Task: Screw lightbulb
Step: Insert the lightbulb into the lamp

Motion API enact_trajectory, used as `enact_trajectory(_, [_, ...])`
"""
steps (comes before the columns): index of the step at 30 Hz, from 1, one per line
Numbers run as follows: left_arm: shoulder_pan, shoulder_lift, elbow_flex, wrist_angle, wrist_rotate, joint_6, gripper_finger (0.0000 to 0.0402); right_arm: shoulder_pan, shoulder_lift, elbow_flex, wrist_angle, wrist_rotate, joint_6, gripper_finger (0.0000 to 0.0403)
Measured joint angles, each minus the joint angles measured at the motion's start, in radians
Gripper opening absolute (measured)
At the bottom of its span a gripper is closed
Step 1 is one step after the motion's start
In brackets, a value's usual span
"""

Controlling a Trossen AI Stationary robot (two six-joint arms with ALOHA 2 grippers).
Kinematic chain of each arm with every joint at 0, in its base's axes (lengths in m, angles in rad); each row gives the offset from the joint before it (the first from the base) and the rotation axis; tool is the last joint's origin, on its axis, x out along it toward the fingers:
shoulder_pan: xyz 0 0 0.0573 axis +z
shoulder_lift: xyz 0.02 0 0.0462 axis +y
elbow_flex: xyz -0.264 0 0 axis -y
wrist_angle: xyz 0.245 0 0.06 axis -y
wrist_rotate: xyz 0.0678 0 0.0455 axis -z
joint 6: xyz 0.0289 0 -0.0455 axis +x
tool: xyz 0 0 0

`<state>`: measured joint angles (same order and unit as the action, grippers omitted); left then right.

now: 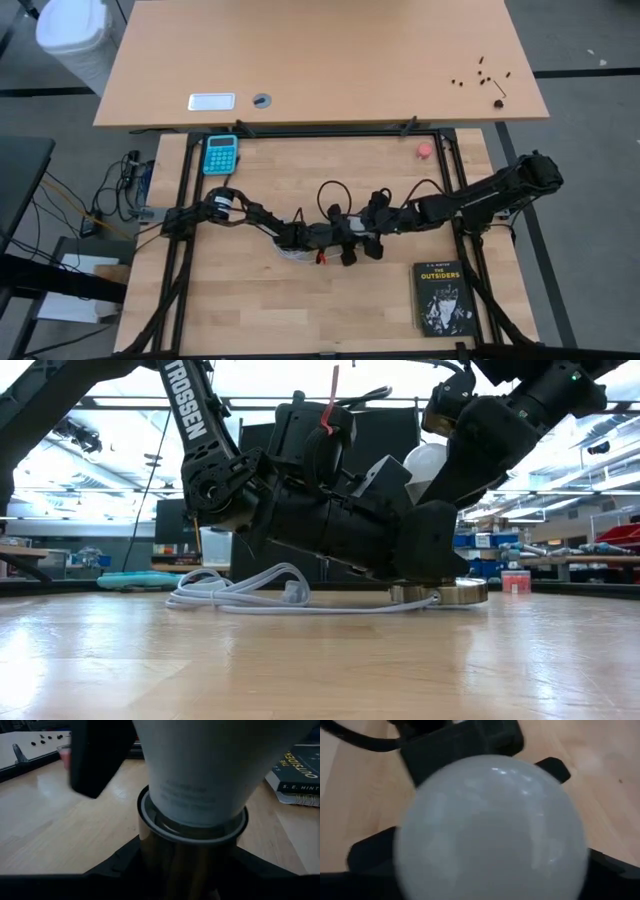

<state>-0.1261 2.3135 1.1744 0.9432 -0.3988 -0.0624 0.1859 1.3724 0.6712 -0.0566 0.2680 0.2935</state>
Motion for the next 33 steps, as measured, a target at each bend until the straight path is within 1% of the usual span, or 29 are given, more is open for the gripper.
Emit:
enact_trajectory(7, [0.0,0.0,0.0,-0.008,0.002,-0.001,0.0193,0.011,-0.001,0.0,-0.075,-0.008,-0.002,0.0349])
enact_trajectory(13, [0.0,0.0,0.0,-0.025,0.027,0.002,0.0193,0.013,-0.001,0.0,-0.146,-0.047,-0.001,0.0348])
enact_trajectory(16, [0.003,-0.002,0.0,-0.041,0.08,0.003,0.0193,0.024,-0.001,0.0,-0.192,-0.071,0.001,0.0348])
enact_trajectory(19, [0.009,-0.003,0.001,-0.053,0.155,0.021,0.0193,0.052,-0.001,0.0,-0.244,-0.098,-0.005,0.0348])
enact_trajectory(24, [0.018,-0.005,0.003,-0.078,0.258,0.036,0.0193,0.126,-0.015,0.0,-0.338,-0.103,-0.014,0.0348])
enact_trajectory(26, [0.022,-0.005,0.003,-0.084,0.302,0.037,0.0193,0.162,-0.034,-0.001,-0.344,-0.103,-0.019,0.0348])
enact_trajectory(29, [0.023,-0.006,0.003,-0.088,0.363,0.044,0.0193,0.222,-0.069,-0.007,-0.316,-0.067,-0.04,0.0347])
enact_trajectory(33, [0.022,-0.006,0.003,-0.09,0.443,0.062,0.0193,0.285,-0.134,-0.063,-0.266,0.063,-0.04,0.0347])
